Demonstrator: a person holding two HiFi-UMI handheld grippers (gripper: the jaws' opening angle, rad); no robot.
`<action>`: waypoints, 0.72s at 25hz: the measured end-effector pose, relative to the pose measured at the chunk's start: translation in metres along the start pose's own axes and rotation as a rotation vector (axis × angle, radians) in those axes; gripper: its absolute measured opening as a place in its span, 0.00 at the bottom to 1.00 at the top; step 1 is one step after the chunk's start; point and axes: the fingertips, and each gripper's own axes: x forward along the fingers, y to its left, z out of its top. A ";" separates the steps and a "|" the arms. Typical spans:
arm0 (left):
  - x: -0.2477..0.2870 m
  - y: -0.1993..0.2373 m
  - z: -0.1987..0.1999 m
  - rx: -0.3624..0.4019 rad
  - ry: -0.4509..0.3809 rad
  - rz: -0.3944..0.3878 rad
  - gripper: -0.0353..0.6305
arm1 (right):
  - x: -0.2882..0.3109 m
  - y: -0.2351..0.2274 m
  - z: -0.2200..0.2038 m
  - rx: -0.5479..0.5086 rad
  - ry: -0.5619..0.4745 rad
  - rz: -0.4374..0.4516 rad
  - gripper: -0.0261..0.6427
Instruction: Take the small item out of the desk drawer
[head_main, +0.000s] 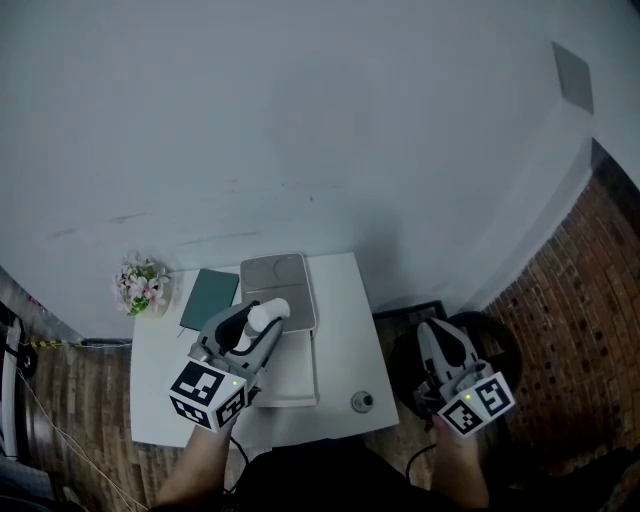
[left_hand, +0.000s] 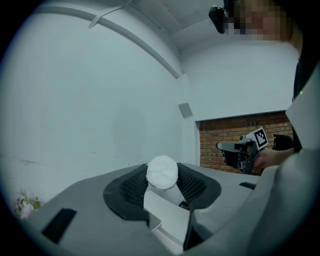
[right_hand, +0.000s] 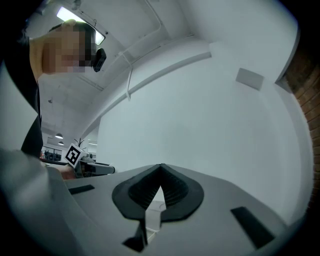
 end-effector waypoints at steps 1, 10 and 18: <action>0.001 -0.001 0.000 -0.001 -0.002 0.000 0.33 | -0.001 0.001 -0.001 -0.002 0.001 0.003 0.04; 0.007 -0.008 -0.001 0.003 0.000 -0.008 0.33 | -0.011 -0.006 -0.005 -0.005 0.010 0.000 0.04; 0.009 -0.012 -0.003 0.001 0.003 -0.010 0.33 | -0.006 -0.004 -0.009 -0.002 0.028 0.031 0.04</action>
